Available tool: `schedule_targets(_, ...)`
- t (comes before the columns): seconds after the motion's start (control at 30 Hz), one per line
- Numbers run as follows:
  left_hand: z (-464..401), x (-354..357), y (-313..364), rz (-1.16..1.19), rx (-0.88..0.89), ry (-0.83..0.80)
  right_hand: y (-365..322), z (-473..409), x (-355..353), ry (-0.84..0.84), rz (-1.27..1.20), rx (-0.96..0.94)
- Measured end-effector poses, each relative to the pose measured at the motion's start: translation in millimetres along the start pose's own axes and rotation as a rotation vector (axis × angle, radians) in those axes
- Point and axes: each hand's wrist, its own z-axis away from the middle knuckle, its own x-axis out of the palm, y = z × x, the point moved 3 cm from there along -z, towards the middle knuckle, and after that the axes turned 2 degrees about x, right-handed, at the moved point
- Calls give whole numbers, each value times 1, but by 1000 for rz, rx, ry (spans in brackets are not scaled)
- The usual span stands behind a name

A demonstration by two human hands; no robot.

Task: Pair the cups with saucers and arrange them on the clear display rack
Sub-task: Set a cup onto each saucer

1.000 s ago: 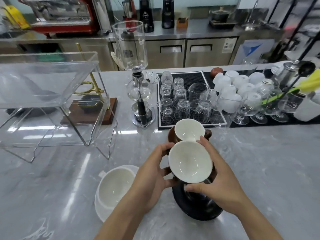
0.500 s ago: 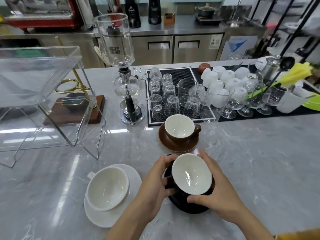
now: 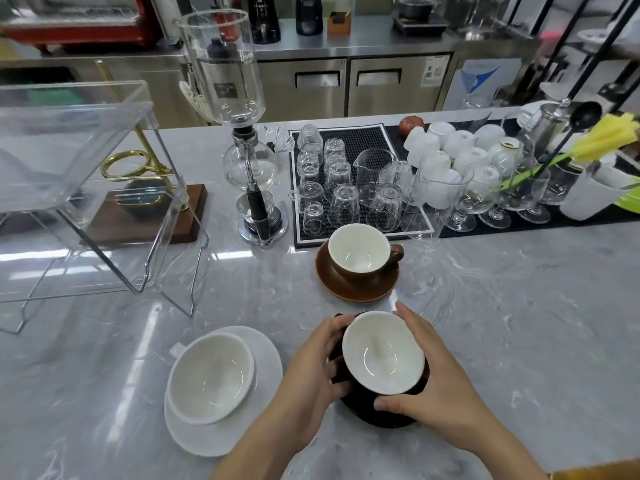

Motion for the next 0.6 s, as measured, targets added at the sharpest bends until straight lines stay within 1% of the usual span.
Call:
schedule_targets(0.4,-1,6,-1,-75,6,-49,2,5,-3,30,28,-4)
schedule_targets(0.6,-2,7,0,-93,-5,-58,8,8,-3,23,32,39)
